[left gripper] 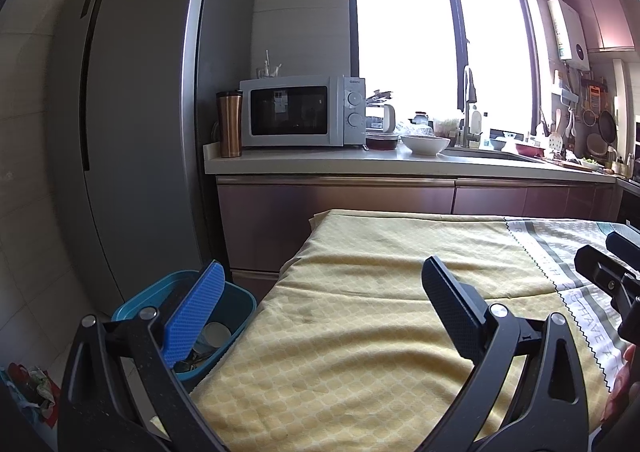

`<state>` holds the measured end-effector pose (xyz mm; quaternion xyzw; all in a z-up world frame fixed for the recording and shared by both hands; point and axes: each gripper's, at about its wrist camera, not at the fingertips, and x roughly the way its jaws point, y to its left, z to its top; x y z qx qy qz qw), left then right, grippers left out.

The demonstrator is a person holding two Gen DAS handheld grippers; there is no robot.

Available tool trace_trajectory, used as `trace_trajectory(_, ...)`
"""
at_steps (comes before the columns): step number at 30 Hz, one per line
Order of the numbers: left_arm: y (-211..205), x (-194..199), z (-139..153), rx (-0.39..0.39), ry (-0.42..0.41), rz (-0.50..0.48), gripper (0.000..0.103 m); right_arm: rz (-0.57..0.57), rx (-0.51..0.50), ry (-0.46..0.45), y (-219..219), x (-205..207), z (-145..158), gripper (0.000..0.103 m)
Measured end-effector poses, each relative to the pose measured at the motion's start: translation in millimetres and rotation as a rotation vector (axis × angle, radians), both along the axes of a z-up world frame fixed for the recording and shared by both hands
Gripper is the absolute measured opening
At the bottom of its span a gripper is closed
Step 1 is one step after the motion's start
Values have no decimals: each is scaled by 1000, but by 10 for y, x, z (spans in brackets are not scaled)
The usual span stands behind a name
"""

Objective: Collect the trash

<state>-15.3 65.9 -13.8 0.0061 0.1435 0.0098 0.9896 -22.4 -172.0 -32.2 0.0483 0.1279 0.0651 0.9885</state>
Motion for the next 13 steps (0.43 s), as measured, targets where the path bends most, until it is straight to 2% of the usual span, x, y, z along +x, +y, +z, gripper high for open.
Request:
trace_trajectory(4, -76, 28, -4, 15, 8, -27, 97, -3, 0, 3, -26, 13, -7, 96)
trace_trajectory(7, -130, 125, -16, 9, 54, -53, 97, 4, 7, 24, -93, 55, -17, 96)
trace_trajectory(13, -209, 744, -168, -41, 284, -114, 97, -20, -8, 149, -423, 239, -122, 96)
